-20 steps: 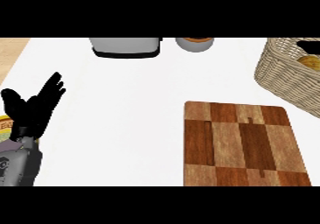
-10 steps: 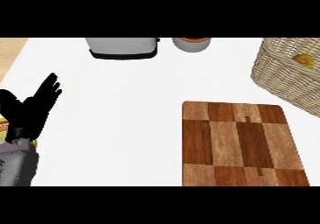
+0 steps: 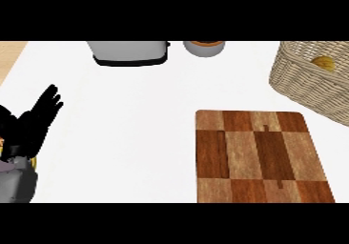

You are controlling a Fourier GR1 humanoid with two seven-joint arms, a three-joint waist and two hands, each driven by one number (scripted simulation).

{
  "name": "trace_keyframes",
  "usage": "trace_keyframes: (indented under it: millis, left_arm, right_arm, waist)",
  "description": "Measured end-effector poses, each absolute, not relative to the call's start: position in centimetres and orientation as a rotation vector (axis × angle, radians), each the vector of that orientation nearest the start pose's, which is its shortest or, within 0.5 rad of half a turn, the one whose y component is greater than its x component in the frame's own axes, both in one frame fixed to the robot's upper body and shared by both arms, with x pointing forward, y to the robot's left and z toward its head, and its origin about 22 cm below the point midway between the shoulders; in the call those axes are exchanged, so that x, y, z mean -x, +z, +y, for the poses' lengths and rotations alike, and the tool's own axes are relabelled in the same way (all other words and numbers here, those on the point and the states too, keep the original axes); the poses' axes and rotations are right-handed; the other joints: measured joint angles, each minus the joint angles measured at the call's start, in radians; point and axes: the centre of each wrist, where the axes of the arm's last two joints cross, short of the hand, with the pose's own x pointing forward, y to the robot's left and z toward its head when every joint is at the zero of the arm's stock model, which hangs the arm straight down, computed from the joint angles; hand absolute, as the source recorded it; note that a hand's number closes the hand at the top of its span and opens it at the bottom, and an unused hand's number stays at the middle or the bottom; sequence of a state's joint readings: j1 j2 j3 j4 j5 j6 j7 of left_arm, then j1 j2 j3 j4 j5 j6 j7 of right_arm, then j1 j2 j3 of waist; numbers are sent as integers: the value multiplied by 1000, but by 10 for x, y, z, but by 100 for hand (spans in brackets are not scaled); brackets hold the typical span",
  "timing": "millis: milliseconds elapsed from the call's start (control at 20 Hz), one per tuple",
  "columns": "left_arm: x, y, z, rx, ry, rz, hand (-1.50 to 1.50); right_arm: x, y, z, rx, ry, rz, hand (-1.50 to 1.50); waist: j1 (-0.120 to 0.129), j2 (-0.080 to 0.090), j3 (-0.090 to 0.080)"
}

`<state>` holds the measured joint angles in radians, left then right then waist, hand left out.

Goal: Pick the squash from the cutting board and place it in the basket

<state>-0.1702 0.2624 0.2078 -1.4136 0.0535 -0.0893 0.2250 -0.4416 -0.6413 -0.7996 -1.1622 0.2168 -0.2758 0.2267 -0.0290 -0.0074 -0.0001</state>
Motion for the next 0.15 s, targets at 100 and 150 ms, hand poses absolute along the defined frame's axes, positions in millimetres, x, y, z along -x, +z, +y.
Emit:
trace_keyframes:
  millis: [100,150]
  left_arm:
    - [-285,35,326,-211,-48,-1369,0]
    - [-285,35,328,-218,-50,-1369,0]
  right_arm:
    - [-241,177,-525,1086,-585,-1444,-150]
    - [-227,175,-533,1075,-574,-1445,-150]
  waist:
    - [-2,1,0]
    - [-3,1,0]
